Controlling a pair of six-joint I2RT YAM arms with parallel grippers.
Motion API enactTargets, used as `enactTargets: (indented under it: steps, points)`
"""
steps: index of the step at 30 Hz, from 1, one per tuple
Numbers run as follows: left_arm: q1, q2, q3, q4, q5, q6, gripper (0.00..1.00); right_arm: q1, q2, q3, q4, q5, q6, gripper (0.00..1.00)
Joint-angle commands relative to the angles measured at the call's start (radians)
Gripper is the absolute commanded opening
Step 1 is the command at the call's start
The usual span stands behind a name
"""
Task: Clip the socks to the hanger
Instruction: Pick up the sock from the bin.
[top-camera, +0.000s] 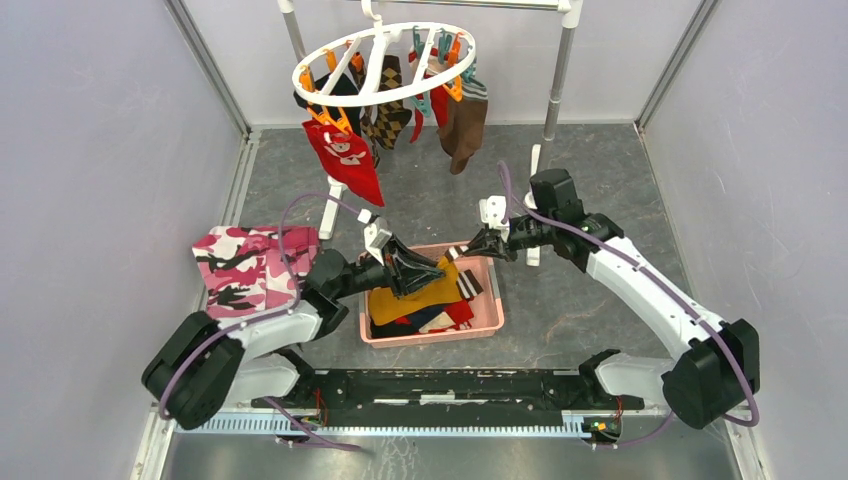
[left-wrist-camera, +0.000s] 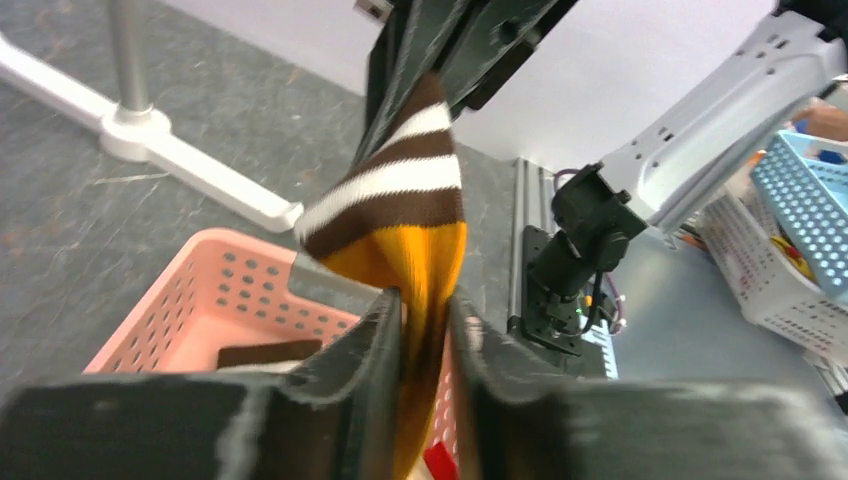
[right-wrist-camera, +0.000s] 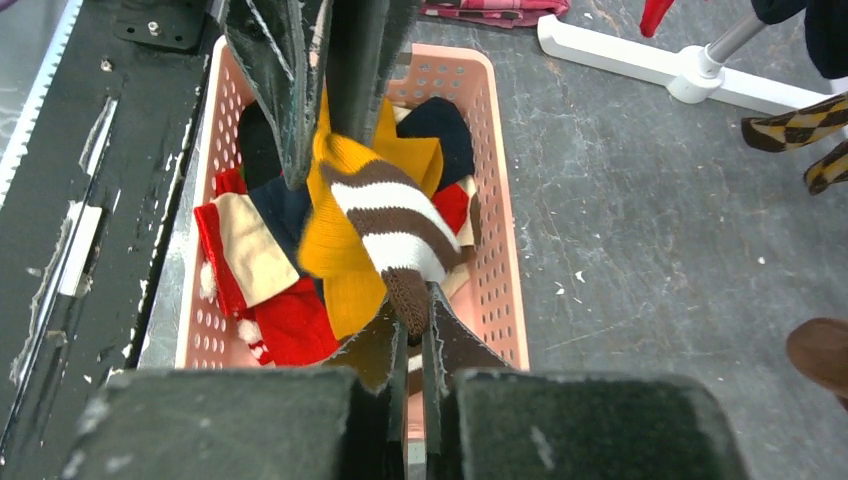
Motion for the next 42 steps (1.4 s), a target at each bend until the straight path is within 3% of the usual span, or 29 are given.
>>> enactTargets:
  steps: [1, 5, 9, 14, 24, 29, 34, 38, 40, 42]
  points:
    - [0.002, -0.128, 0.049, -0.339, -0.117, 0.285, 0.41, 0.001, 0.019, 0.121, -0.218, 0.034, -0.158, 0.0]
    - [0.002, -0.235, 0.057, -0.444, -0.165, 0.395, 0.68, 0.012, 0.063, 0.156, -0.309, 0.057, -0.193, 0.0]
    - [0.001, -0.304, 0.055, -0.435, -0.15, 0.436, 0.83, 0.045, 0.082, 0.15, -0.323, 0.089, -0.198, 0.0]
    - [-0.051, -0.269, 0.069, -0.371, -0.123, 0.426, 0.84, 0.073, 0.097, 0.145, -0.321, 0.097, -0.195, 0.0]
    - [-0.25, -0.117, 0.138, -0.373, -0.43, 0.556, 0.83, 0.085, 0.101, 0.132, -0.309, 0.099, -0.182, 0.0]
    - [-0.266, -0.074, 0.175, -0.406, -0.51, 0.599, 0.74, 0.085, 0.097, 0.128, -0.307, 0.099, -0.183, 0.0]
    - [-0.266, -0.052, 0.2, -0.453, -0.514, 0.615, 0.3, 0.085, 0.095, 0.127, -0.309, 0.101, -0.185, 0.0]
    - [-0.266, -0.059, 0.202, -0.491, -0.512, 0.623, 0.03, 0.084, 0.094, 0.125, -0.307, 0.103, -0.186, 0.0]
    - [-0.265, -0.08, 0.188, -0.485, -0.515, 0.611, 0.02, 0.086, 0.093, 0.123, -0.305, 0.106, -0.185, 0.04]
    - [-0.259, -0.11, 0.166, -0.463, -0.514, 0.577, 0.02, 0.084, 0.092, 0.123, -0.299, 0.115, -0.18, 0.2]
